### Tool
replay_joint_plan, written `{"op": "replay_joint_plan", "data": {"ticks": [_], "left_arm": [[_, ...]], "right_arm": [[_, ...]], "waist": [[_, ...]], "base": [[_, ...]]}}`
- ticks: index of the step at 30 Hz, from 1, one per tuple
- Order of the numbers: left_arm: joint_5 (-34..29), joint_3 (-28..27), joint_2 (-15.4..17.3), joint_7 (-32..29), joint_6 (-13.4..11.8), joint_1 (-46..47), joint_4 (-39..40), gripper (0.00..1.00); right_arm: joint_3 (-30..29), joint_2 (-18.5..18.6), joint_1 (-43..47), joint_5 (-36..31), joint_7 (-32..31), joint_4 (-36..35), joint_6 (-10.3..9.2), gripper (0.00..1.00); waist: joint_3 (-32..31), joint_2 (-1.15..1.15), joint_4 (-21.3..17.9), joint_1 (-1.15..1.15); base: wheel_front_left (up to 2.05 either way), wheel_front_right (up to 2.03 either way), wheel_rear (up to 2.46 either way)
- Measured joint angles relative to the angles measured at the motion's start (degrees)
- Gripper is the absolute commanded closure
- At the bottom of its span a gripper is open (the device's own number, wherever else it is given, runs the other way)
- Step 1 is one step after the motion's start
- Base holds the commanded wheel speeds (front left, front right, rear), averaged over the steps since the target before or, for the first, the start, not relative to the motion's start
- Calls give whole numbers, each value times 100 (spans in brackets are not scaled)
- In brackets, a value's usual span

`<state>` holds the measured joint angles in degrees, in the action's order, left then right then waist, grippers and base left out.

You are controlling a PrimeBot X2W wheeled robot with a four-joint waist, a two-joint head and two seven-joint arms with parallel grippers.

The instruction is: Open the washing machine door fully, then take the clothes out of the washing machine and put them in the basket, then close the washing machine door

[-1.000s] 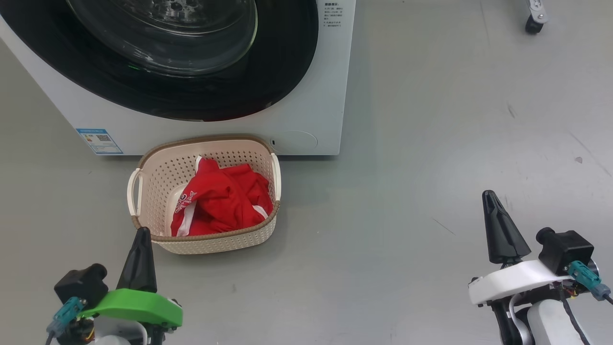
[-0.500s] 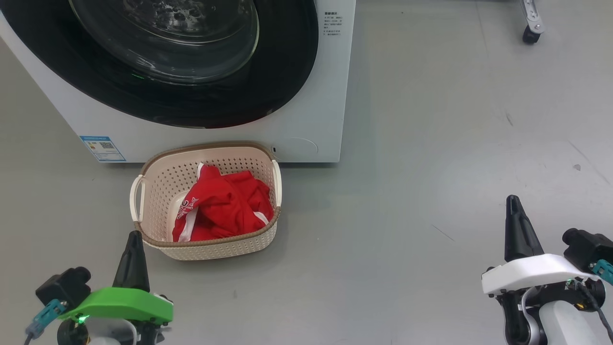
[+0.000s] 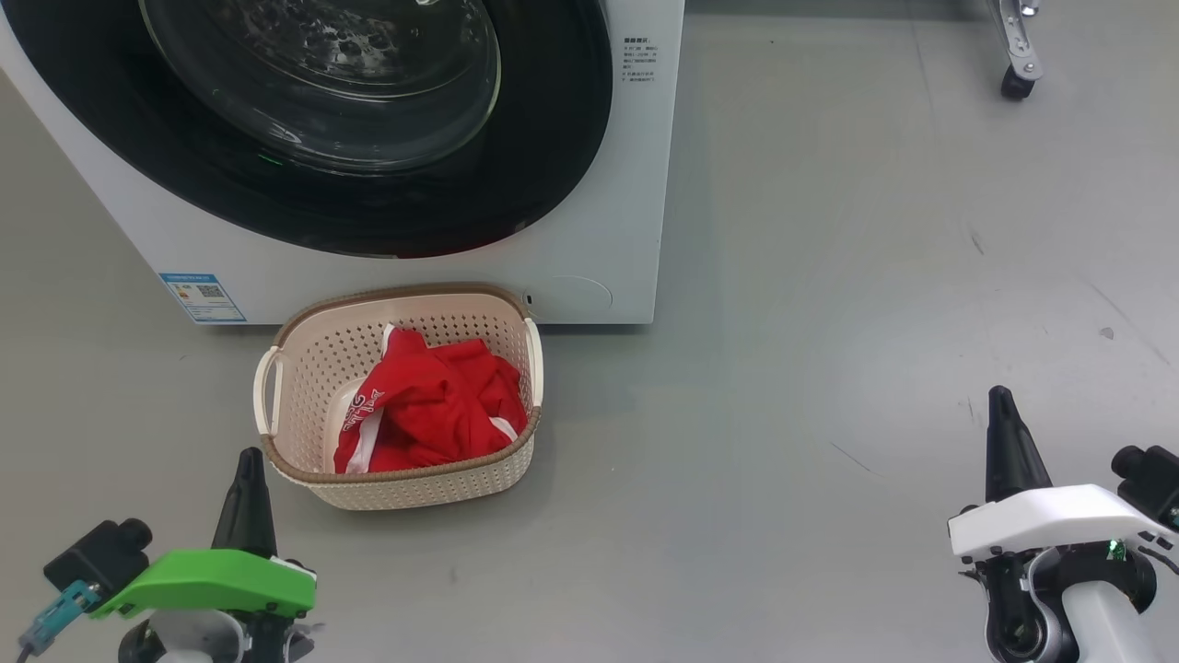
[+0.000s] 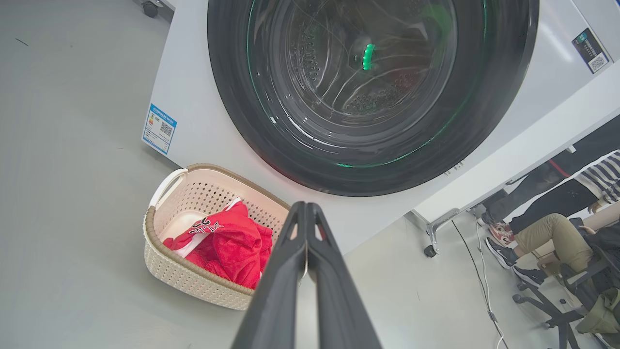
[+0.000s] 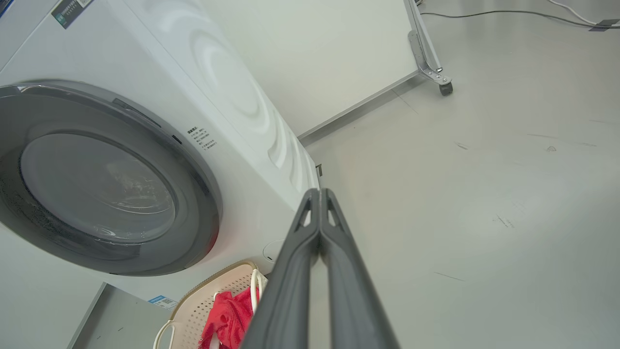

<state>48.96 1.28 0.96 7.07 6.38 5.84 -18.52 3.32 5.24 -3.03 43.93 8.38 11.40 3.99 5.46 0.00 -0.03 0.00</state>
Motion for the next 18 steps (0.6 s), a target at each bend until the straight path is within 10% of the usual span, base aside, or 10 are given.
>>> {"op": "replay_joint_plan", "data": {"ticks": [18], "left_arm": [[1093,-141,8,-353,4,-1,58,100]], "right_arm": [[-204,-1,-1,1316,-320,108,64,100]], "waist": [[-137,0,2,0]], "base": [[0,0,0]]}}
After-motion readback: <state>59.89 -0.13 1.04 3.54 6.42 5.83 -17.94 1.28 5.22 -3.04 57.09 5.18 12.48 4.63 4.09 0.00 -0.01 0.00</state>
